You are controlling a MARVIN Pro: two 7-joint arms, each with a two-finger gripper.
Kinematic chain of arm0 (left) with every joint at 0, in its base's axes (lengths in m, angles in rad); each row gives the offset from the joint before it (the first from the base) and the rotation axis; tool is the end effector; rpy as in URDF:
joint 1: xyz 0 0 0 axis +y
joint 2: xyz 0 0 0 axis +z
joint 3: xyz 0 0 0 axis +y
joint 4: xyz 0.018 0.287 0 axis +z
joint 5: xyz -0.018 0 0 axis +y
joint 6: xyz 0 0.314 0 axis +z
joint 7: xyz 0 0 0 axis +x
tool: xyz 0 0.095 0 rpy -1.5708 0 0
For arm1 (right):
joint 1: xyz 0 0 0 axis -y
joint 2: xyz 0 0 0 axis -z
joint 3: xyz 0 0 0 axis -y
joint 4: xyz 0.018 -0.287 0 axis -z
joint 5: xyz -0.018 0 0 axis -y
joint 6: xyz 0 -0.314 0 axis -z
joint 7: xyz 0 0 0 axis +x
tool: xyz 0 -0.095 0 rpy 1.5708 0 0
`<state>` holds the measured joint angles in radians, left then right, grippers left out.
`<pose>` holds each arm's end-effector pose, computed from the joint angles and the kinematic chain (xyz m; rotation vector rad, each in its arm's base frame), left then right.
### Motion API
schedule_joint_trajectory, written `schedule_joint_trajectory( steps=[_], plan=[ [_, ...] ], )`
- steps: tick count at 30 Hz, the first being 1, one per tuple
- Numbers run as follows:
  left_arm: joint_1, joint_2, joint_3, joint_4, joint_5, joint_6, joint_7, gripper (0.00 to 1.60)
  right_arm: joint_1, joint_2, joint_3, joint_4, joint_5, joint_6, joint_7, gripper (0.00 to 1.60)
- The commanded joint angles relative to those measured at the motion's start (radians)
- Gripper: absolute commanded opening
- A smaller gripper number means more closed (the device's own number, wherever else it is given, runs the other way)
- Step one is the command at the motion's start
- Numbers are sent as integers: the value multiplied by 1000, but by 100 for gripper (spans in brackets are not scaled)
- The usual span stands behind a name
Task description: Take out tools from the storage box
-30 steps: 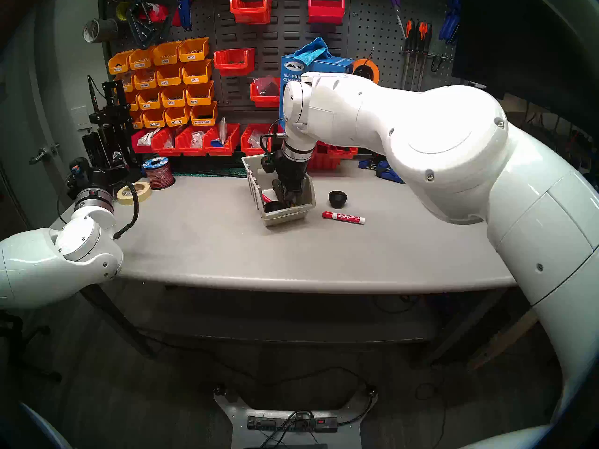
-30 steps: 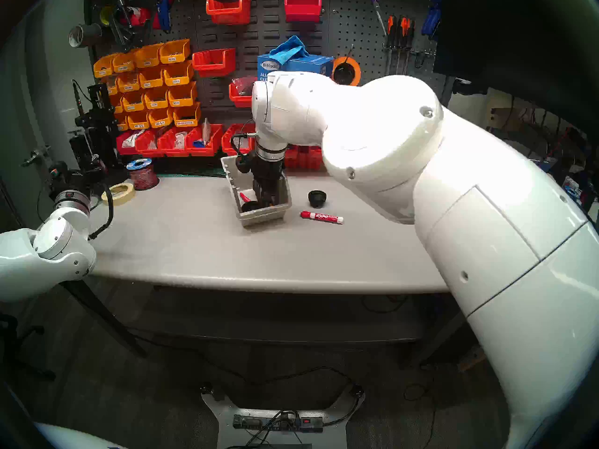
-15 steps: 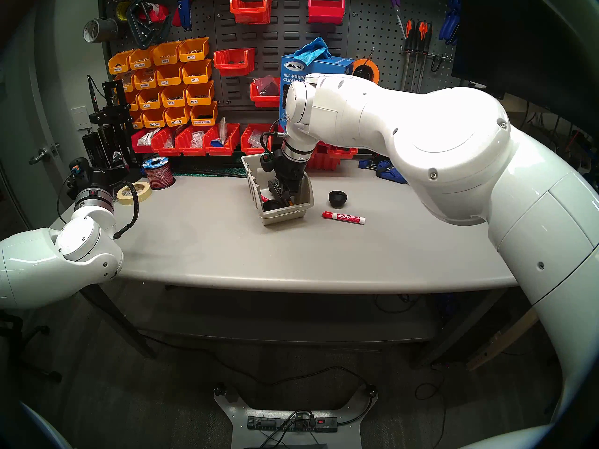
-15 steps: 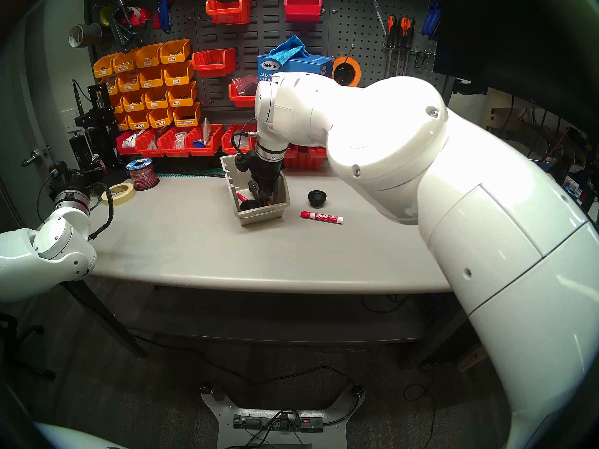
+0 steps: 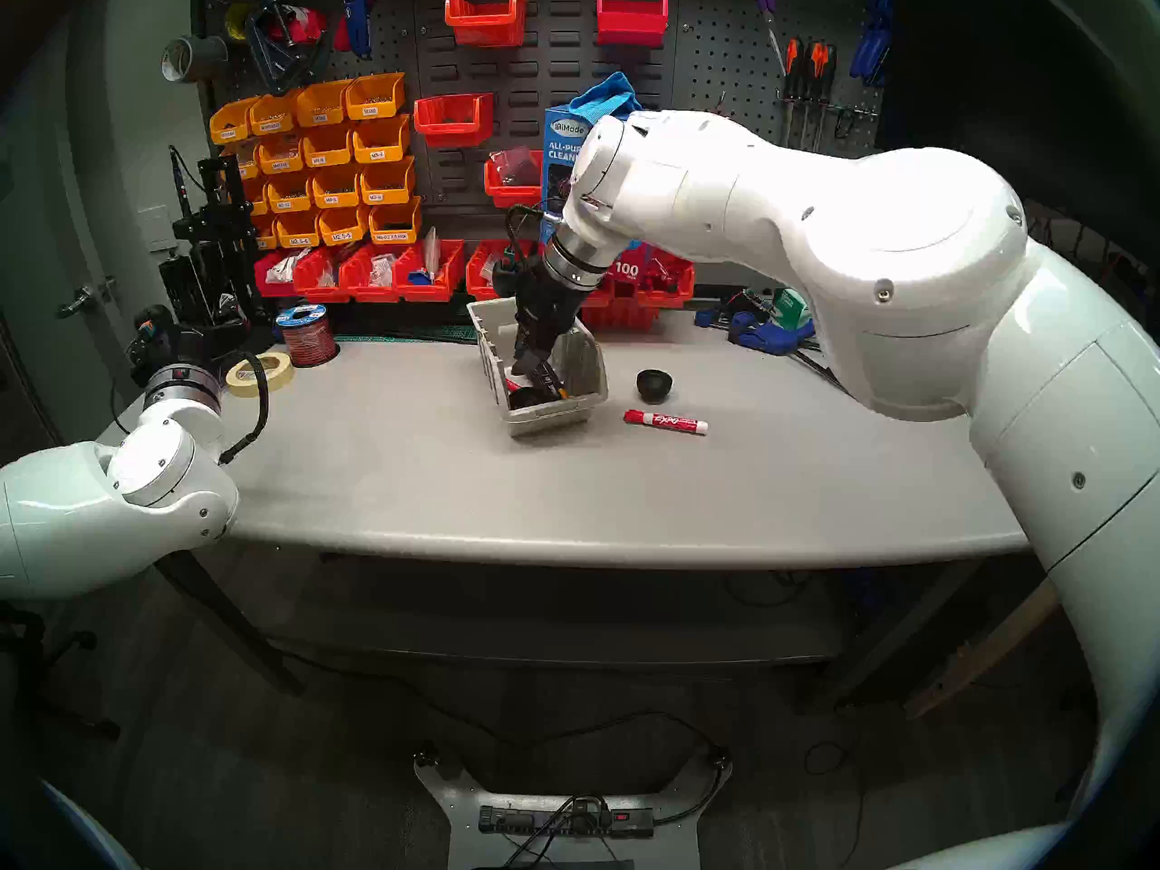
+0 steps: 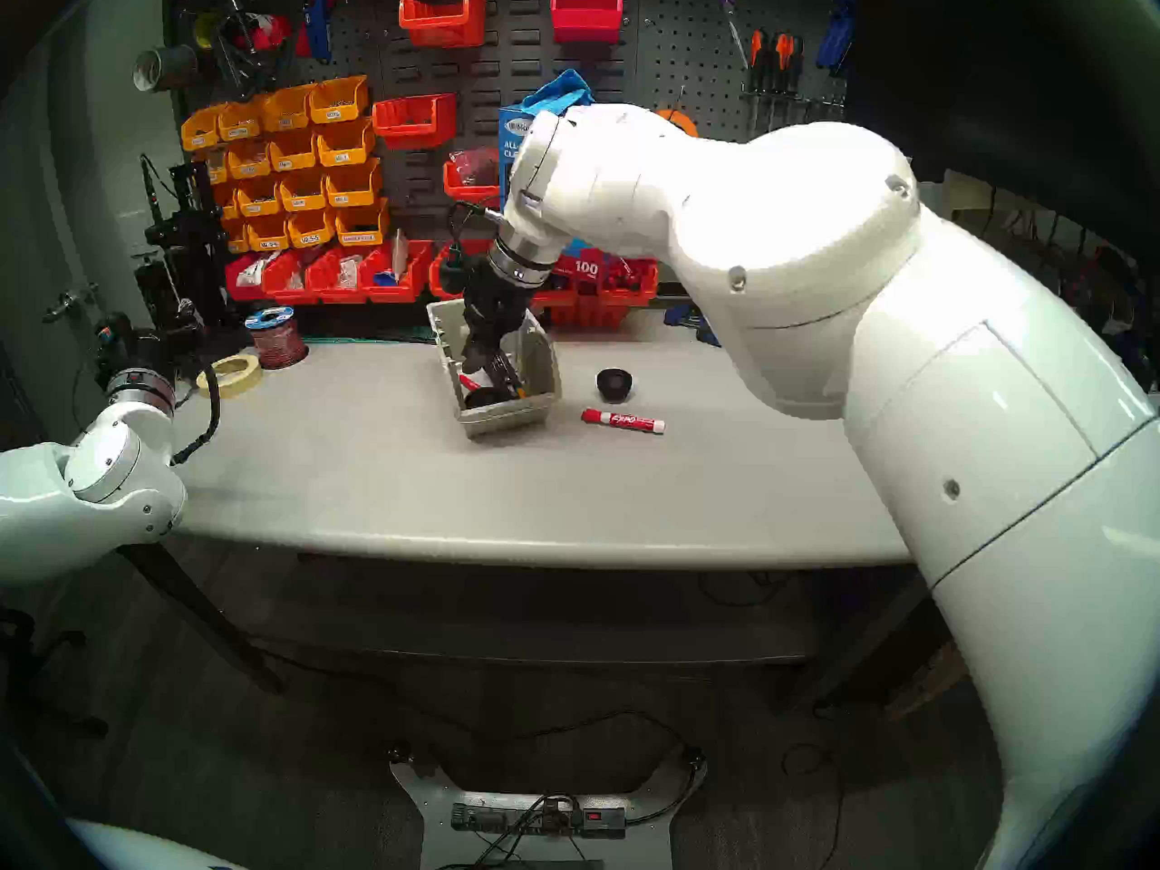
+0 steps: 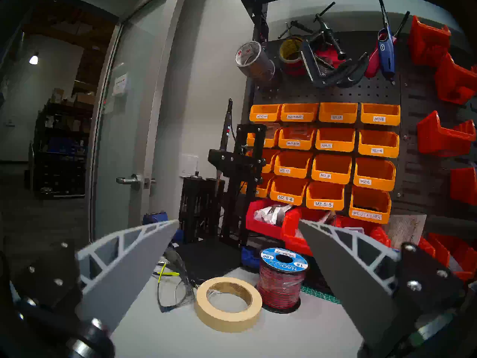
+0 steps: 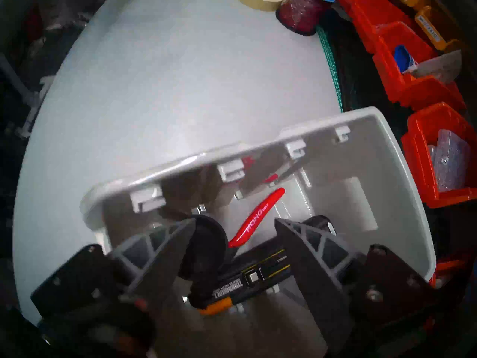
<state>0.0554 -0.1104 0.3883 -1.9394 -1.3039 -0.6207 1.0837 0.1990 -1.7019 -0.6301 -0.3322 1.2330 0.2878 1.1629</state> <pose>0.3864 0.2048 -0.1211 -1.7459 -0.6190 -2.1606 0.5930 0.2073 -0.0265 -1.9980 -1.9877 -0.7489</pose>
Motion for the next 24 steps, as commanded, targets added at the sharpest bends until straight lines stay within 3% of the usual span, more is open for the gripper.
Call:
schedule_joint_trajectory(
  steps=[1, 7, 8, 15, 23, 24],
  plan=[
    [-13, -1, -12, -2, 5, -1, -2, 160, -8, 19, 19, 4, 40, 125, 5, 114],
    [-13, -1, -12, -2, 5, -1, -2, 160, -30, 18, 6, -11, 36, 152, -27, 117],
    [-13, -1, -12, -2, 6, -1, -2, 160, -36, 22, 3, -19, 34, 165, -49, 107],
    [-13, -1, -12, -2, 6, -1, -2, 160, -35, 40, 0, -63, 27, 155, -155, 125],
    [-13, -1, -12, -2, 5, -1, -2, 160, -12, 68, -23, -113, 8, 163, -231, 126],
    [-13, -1, -12, -2, 5, -1, -2, 160, -9, 73, -24, -121, 7, 165, -236, 120]
  ],
)
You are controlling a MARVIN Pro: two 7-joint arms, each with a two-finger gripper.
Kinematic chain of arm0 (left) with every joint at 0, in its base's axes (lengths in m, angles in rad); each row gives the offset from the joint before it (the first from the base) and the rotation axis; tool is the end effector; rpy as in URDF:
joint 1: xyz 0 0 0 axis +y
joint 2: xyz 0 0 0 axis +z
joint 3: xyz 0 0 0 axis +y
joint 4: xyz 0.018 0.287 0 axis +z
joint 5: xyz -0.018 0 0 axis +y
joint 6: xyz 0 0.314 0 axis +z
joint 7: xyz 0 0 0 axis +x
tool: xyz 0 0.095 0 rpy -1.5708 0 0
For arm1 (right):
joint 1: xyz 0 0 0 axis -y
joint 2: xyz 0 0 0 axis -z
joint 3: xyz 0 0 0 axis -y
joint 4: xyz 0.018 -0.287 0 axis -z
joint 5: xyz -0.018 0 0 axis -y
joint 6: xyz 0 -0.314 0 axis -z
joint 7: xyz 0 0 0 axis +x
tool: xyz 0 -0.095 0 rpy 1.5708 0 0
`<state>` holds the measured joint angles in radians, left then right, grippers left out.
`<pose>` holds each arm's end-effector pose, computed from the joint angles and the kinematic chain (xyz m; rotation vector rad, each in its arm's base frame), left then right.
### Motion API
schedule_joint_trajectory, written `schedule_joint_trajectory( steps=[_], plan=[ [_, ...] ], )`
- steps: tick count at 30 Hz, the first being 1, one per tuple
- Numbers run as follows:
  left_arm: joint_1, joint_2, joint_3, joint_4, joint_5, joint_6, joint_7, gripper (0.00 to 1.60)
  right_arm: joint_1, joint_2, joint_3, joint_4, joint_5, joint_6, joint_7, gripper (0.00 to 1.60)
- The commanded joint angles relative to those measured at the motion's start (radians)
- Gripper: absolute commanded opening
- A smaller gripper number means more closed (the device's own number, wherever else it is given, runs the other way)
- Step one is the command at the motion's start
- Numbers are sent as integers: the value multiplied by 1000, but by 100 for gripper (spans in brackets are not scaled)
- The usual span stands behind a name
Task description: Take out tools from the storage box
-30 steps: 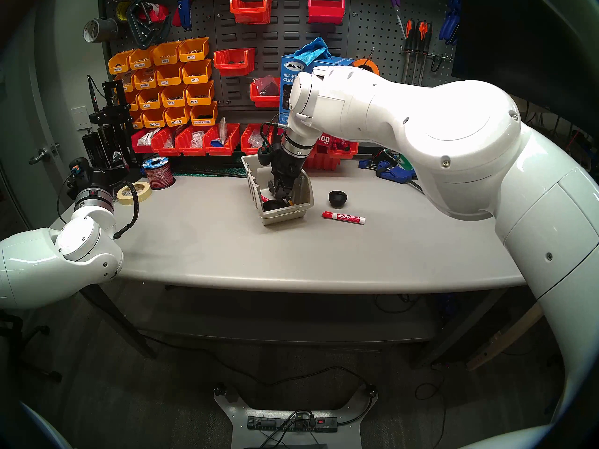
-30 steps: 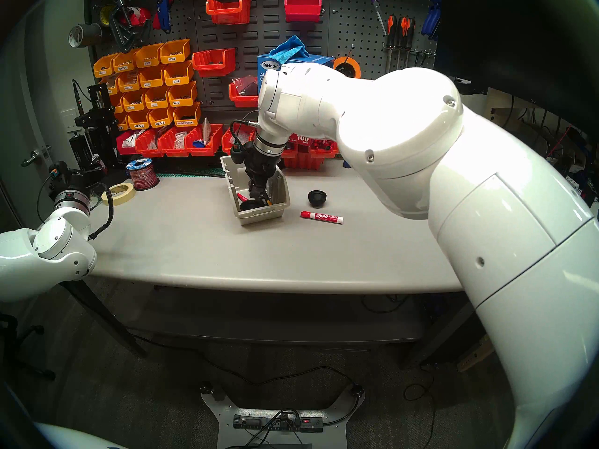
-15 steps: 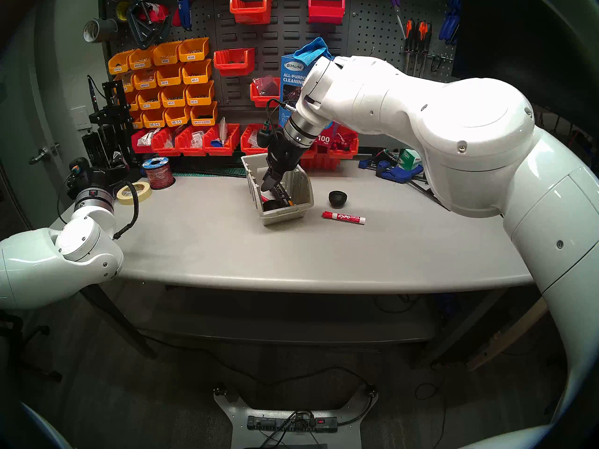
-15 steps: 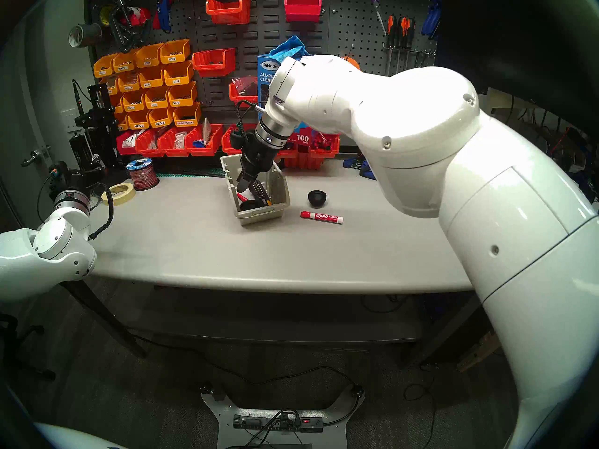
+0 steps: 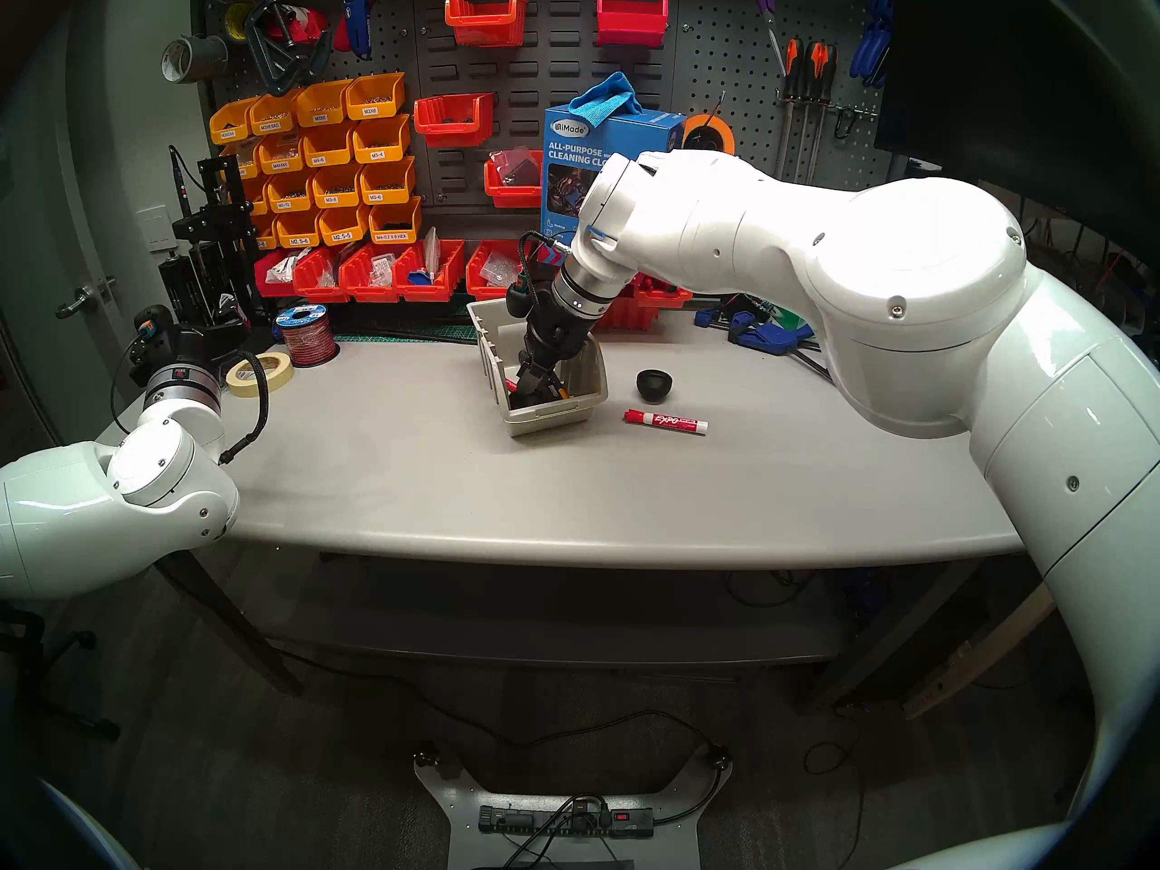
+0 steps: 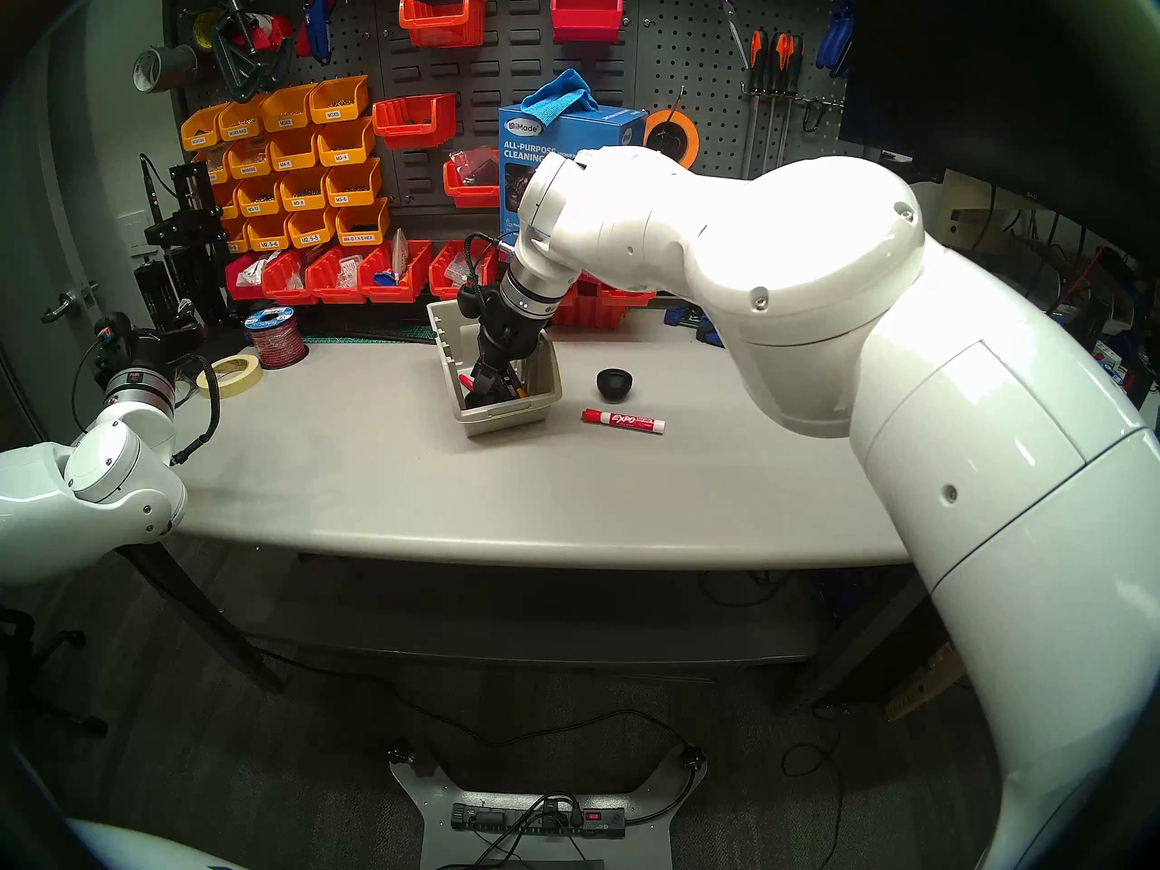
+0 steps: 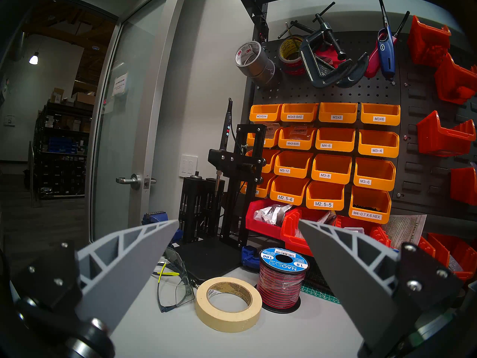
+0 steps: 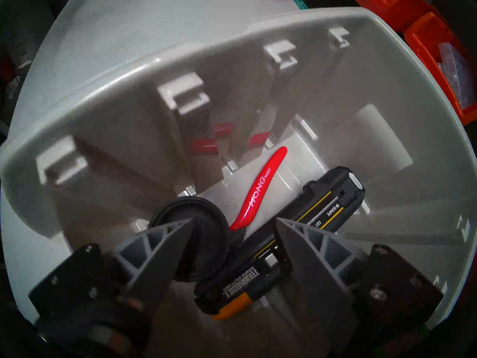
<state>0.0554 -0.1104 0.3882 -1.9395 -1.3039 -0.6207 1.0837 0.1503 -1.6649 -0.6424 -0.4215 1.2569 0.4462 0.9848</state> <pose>0.3864 0.2048 -0.1210 -1.7459 -0.6190 -2.1607 0.5982 0.1974 -0.0750 -2.2367 -1.8385 -0.7104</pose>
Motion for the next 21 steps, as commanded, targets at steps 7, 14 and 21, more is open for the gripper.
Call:
schedule_joint_trajectory(
  steps=[7, 14, 21],
  plan=[
    [-13, -1, -12, -2, 5, -1, -2, 160, 68, 71, -7, -112, -9, 19, -110, 125],
    [-12, -1, -12, -2, 5, -1, -2, 160, 95, 91, -3, -166, -12, 29, -142, 134],
    [-12, -1, -12, -2, 5, -1, -2, 160, 133, 105, 14, -201, -4, 57, -140, 138]
  ],
)
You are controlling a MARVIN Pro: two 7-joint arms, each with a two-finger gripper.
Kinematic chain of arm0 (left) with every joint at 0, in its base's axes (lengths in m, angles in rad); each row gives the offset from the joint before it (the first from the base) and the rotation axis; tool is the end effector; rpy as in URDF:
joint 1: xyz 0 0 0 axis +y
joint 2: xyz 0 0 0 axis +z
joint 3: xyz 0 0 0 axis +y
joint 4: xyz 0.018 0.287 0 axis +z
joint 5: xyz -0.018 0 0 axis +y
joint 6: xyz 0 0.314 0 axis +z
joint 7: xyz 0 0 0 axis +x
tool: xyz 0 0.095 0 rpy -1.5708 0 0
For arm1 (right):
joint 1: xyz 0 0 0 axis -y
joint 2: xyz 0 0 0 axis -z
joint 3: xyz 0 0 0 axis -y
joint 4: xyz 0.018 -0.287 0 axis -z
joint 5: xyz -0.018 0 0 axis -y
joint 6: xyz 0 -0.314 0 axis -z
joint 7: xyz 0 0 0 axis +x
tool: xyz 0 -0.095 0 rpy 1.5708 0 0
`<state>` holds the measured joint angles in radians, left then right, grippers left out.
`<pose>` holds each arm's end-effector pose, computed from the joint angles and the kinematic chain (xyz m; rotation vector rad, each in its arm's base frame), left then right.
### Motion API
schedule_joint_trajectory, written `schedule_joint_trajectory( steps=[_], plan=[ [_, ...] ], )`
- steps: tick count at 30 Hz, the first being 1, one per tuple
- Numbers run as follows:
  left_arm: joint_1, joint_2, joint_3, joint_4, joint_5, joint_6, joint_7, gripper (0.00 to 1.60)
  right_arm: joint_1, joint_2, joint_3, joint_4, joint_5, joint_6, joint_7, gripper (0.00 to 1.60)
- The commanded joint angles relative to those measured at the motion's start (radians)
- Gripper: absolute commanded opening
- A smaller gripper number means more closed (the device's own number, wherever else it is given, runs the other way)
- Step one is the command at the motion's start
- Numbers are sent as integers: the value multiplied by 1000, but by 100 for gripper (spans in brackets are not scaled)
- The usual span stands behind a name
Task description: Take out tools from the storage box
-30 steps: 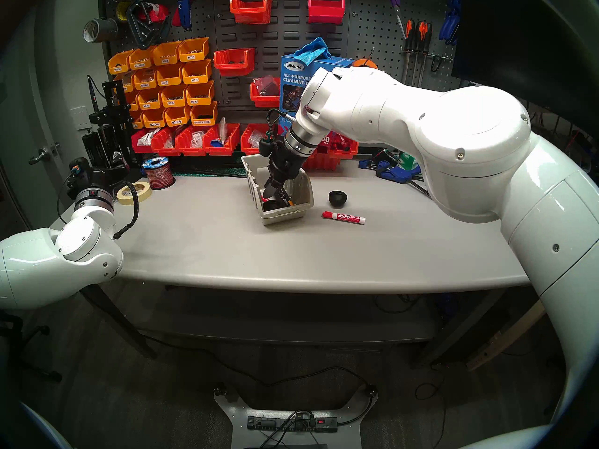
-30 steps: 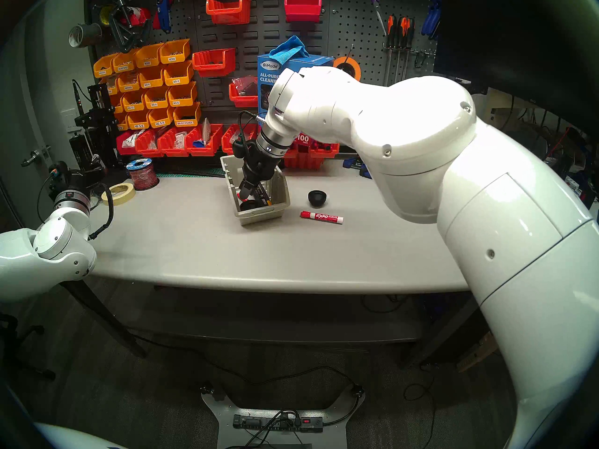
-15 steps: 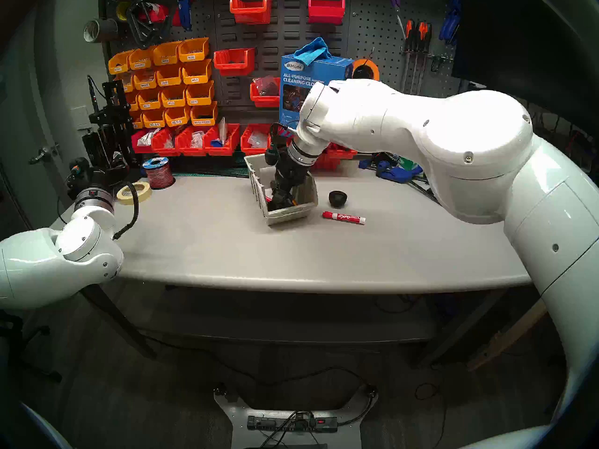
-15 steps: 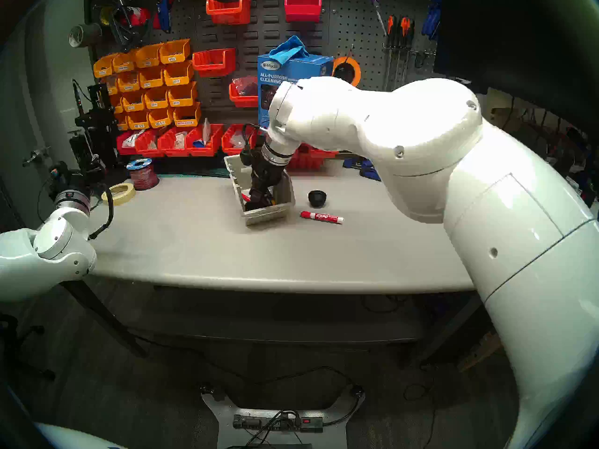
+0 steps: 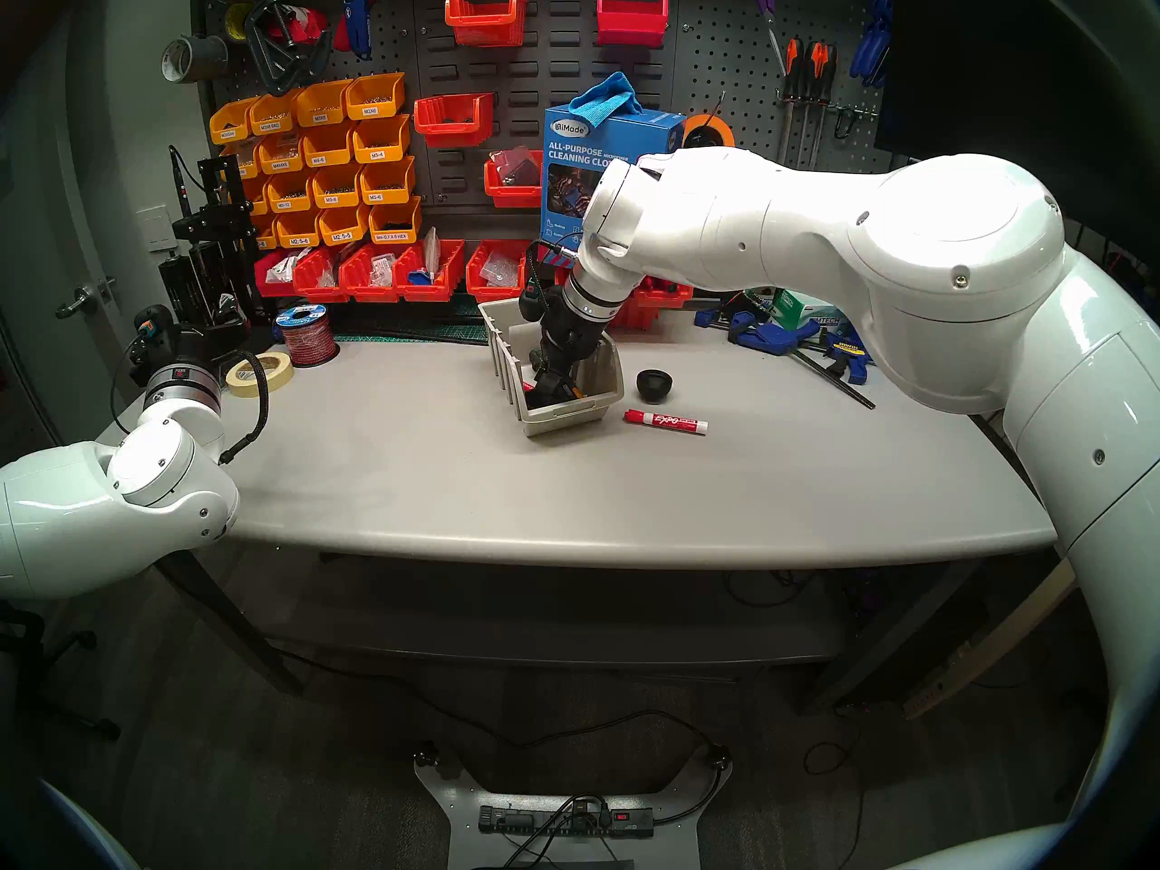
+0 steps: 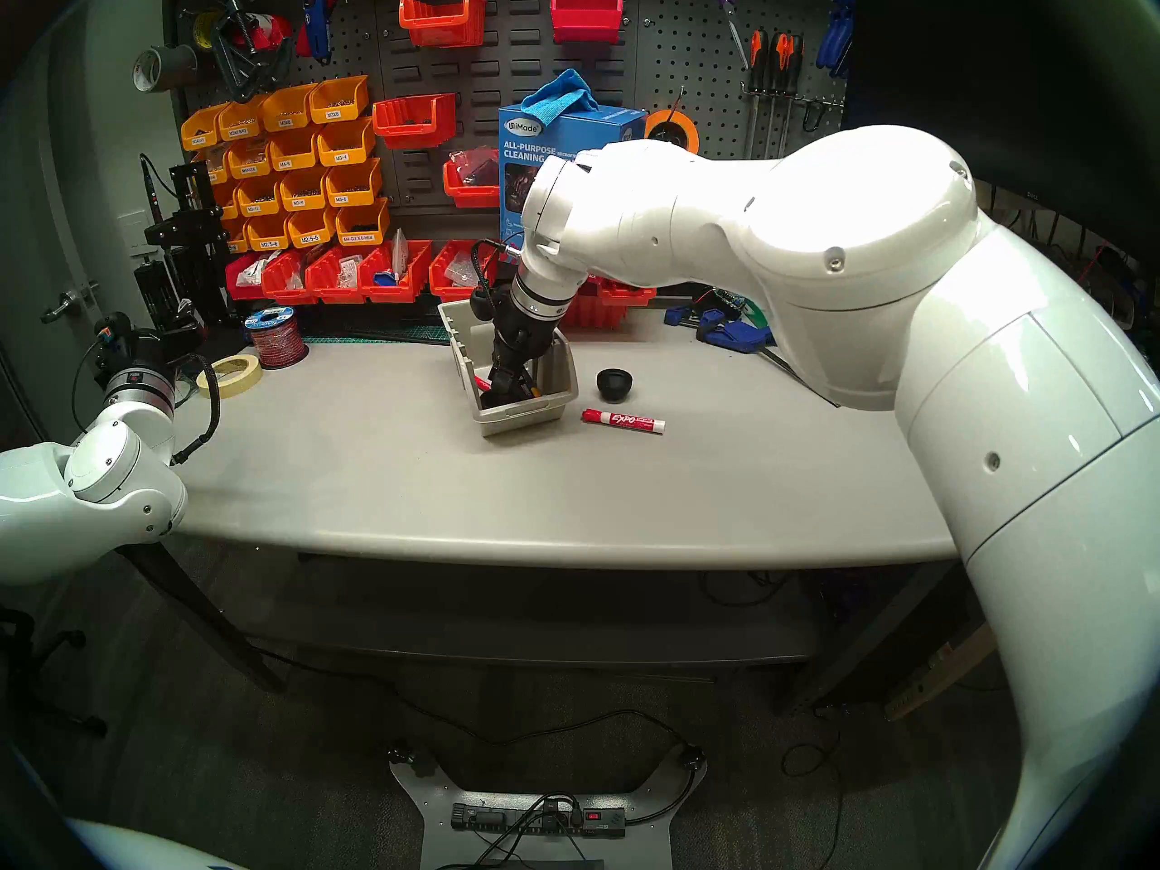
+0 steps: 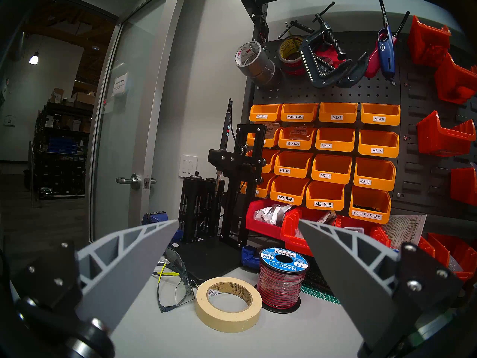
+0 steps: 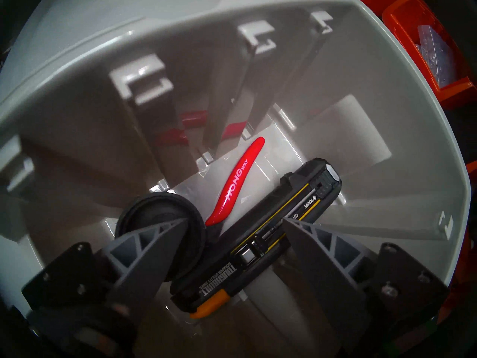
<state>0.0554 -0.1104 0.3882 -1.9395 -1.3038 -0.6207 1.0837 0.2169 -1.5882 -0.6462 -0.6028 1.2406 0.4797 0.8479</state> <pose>0.3864 0.2048 -0.1210 -1.7458 -0.6189 -2.1608 0.5949 0.1875 -0.0709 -2.3007 -1.9027 -0.7555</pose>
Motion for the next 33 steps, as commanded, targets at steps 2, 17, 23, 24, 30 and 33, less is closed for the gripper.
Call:
schedule_joint_trajectory(
  steps=[2, 17, 23, 24, 30, 33],
  plan=[
    [-12, -1, -12, -2, 5, -1, -2, 160, 74, 33, 21, -32, 14, 38, 1, 137],
    [-12, -1, -12, -2, 6, -1, -2, 160, 56, 10, -3, -60, 29, 138, 43, 137],
    [-12, -1, -12, -2, 5, -1, -2, 160, 72, 0, -16, -54, 21, 142, 4, 137],
    [-12, -1, -12, -2, 5, -1, -2, 160, 77, 1, -14, -54, 22, 143, -8, 137],
    [-12, -1, -12, -2, 5, -1, -2, 160, 97, 23, -12, -94, 25, 160, -56, 136],
    [-12, -1, -12, -2, 5, -1, -2, 160, 106, 40, -8, -134, 25, 164, -87, 139]
  ],
)
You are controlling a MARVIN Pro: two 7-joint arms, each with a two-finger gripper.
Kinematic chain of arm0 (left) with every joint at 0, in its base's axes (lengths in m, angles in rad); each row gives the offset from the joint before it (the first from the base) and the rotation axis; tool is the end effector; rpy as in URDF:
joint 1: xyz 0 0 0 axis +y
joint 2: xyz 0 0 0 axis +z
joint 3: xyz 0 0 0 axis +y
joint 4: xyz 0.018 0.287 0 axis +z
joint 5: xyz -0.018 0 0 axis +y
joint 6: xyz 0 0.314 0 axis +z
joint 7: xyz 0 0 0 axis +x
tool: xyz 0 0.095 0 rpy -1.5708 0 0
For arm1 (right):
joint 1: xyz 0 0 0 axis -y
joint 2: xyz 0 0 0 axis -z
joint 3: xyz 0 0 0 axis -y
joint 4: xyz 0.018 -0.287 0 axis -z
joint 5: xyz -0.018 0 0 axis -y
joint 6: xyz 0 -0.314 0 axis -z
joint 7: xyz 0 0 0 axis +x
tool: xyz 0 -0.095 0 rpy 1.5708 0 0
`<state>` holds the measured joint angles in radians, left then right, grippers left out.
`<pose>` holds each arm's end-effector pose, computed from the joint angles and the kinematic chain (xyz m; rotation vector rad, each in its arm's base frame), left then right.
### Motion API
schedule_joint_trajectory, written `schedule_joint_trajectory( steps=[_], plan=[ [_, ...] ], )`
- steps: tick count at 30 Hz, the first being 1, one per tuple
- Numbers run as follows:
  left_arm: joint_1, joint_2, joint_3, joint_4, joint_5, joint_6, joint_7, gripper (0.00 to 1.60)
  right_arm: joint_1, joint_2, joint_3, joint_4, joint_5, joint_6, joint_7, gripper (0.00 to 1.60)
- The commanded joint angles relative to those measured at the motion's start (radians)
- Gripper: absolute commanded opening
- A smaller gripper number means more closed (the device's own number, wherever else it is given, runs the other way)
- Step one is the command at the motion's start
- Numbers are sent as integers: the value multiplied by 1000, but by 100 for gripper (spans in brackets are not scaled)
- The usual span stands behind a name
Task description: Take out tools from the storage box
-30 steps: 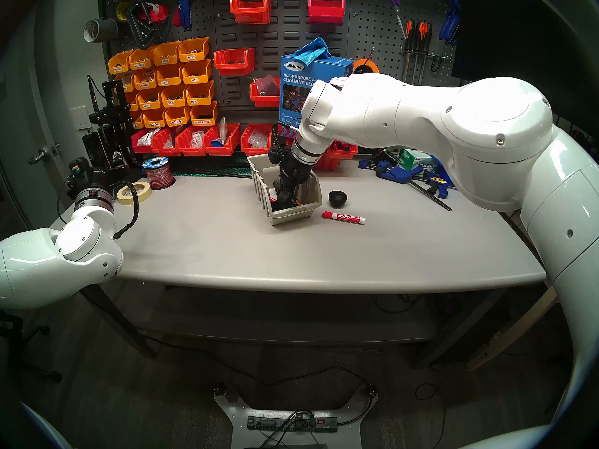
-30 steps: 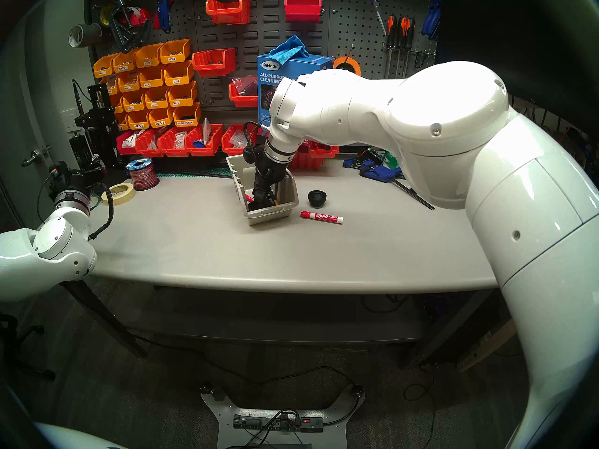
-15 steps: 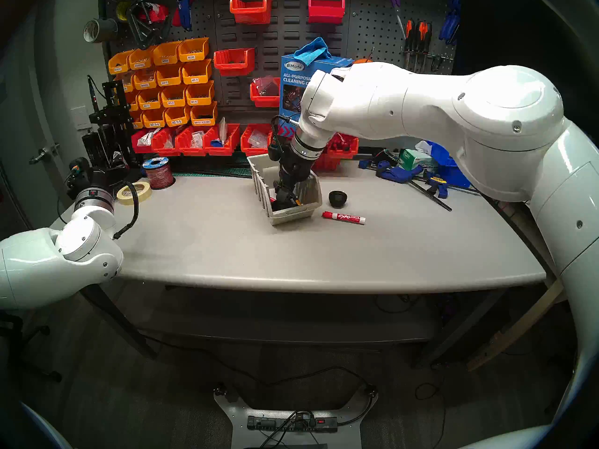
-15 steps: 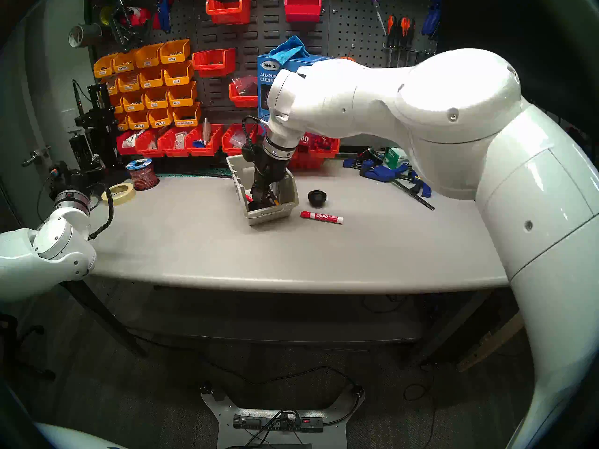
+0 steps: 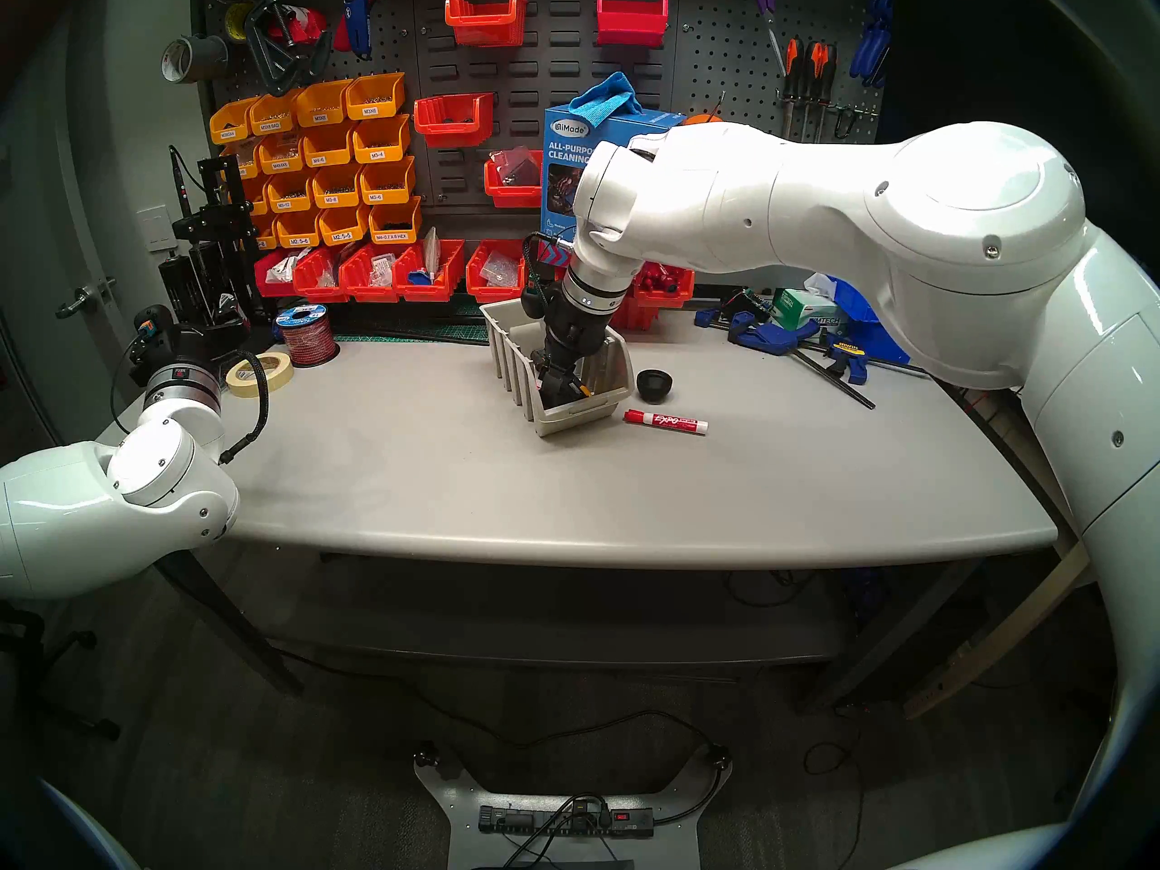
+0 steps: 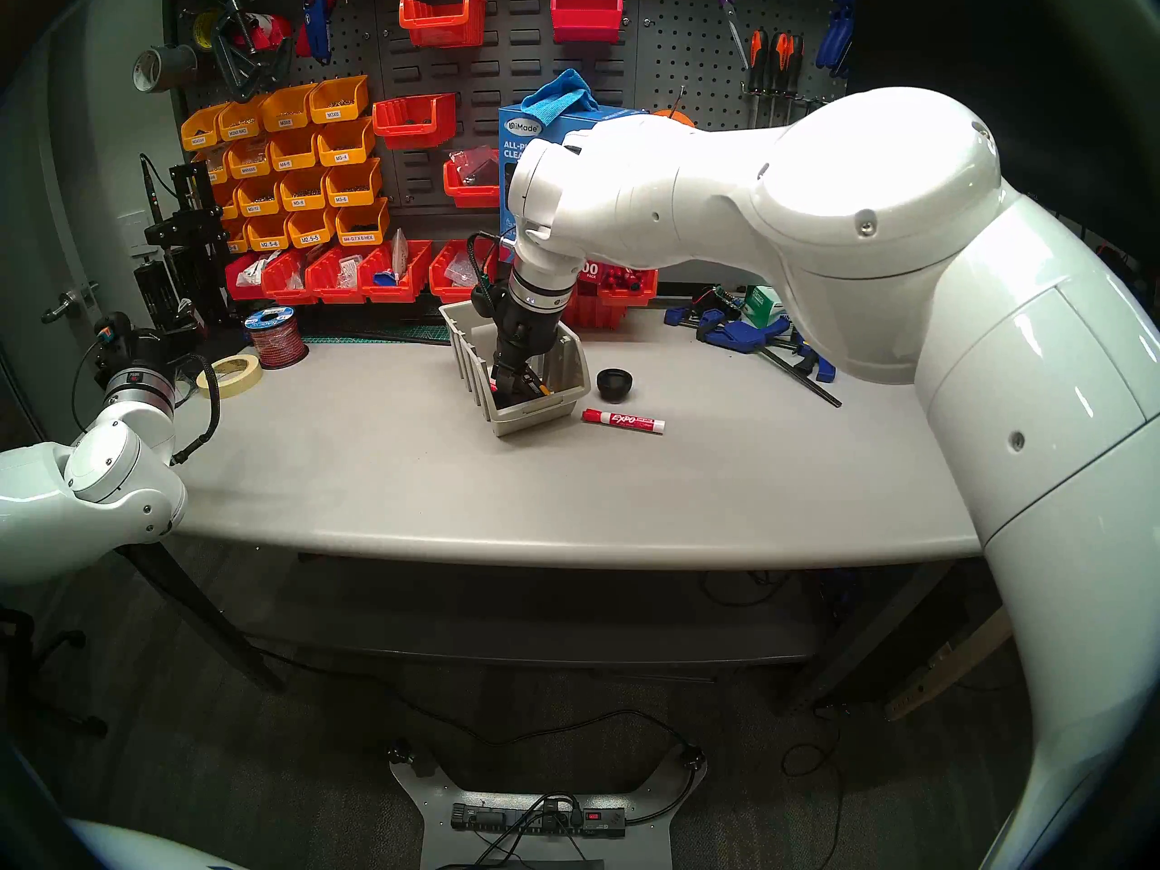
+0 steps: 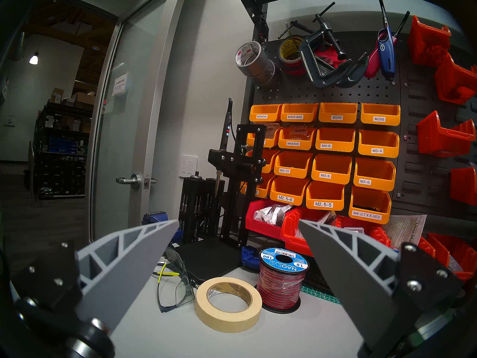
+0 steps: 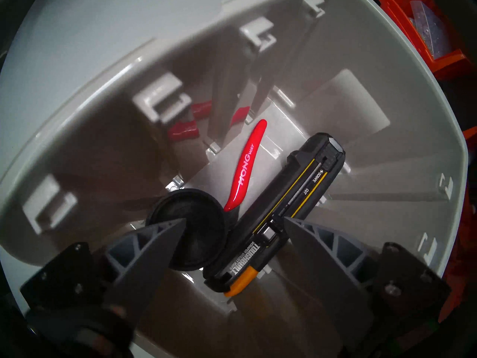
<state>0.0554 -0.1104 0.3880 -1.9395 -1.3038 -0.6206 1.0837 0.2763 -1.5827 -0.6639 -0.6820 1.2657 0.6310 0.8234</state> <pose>0.3864 0.2048 -0.1209 -1.7457 -0.6189 -2.1609 0.5839 0.1898 -0.0591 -2.4369 -1.8535 -0.6544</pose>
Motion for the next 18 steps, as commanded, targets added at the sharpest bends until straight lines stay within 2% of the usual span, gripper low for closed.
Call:
schedule_joint_trajectory(
  steps=[1, 5, 8, 18],
  plan=[
    [-12, -1, -12, -2, 5, -1, -2, 160, 50, 39, 12, -68, 1, 15, -71, 139],
    [-12, -1, -12, -2, 5, -1, -2, 160, 58, 52, 20, -120, 3, 23, -111, 139],
    [-12, -1, -12, -2, 5, -1, -2, 160, 71, 47, -4, -151, -22, 45, -131, 140],
    [-12, -1, -12, -2, 5, -1, -2, 160, 103, 98, -2, -272, -17, 100, -251, 136]
  ],
)
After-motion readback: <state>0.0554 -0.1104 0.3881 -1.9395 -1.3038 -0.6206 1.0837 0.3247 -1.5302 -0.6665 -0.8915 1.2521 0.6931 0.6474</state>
